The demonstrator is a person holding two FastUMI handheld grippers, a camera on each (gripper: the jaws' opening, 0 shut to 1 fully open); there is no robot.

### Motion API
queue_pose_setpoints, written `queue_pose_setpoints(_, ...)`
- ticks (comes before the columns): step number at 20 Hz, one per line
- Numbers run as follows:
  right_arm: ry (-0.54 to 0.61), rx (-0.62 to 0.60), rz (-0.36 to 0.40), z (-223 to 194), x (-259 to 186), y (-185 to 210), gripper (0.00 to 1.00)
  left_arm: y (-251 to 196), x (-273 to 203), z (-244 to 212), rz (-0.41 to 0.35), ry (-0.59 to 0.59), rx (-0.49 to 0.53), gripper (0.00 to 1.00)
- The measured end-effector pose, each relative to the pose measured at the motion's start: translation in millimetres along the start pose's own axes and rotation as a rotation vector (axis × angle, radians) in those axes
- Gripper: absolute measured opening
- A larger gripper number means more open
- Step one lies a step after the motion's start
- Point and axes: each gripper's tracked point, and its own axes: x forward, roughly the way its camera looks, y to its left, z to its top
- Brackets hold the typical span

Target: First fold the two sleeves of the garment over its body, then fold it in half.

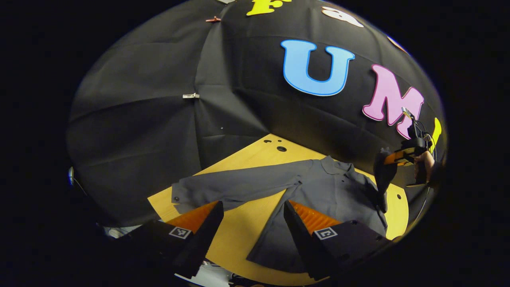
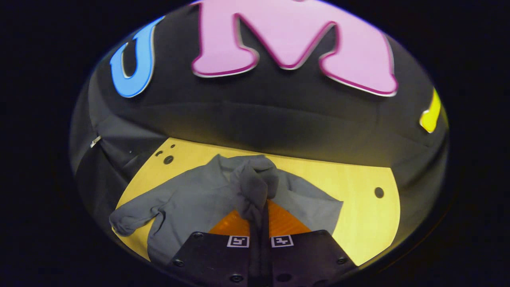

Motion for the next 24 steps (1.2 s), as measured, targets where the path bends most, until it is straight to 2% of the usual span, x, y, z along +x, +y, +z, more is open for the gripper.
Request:
queue_pose_setpoints(1, 0.005, -0.030, 0.015, -1.5, 6.3, 13.1, 0.05, 7.9, -0.3, -3.2, 0.014, 0.014, -0.022, 0.92)
queue_pose_setpoints(2, 0.015, -0.051, 0.034, -4.8, 9.2, 30.5, 0.05, 16.2, -0.8, -9.3, 0.029, 0.025, -0.040, 0.96)
queue_pose_setpoints(9, 0.101, -0.100, 0.132, -34.8, 65.7, 128.0, 0.05, 52.8, 2.5, -19.9, 0.115, 0.048, -0.061, 0.96)
queue_pose_setpoints(14, 0.149, -0.131, 0.154, -57.0, 90.4, 169.1, 0.05, 55.5, 3.4, -21.2, 0.127, 0.052, -0.074, 0.96)
queue_pose_setpoints(18, 0.182, -0.132, 0.186, -70.7, 98.9, 196.7, 0.10, 56.7, 6.5, -23.1, 0.130, 0.062, -0.066, 0.96)
queue_pose_setpoints(19, 0.181, -0.141, 0.189, -70.2, 96.8, 201.2, 0.16, 59.0, 7.3, -22.1, 0.136, 0.054, -0.071, 0.96)
queue_pose_setpoints(23, 0.152, -0.146, 0.233, -63.6, 77.9, 214.7, 0.89, 82.0, 19.8, -21.4, 0.171, 0.042, -0.113, 0.96)
queue_pose_setpoints(24, 0.141, -0.138, 0.239, -60.1, 69.9, 212.6, 0.94, 91.1, 22.7, -18.8, 0.184, 0.034, -0.113, 0.96)
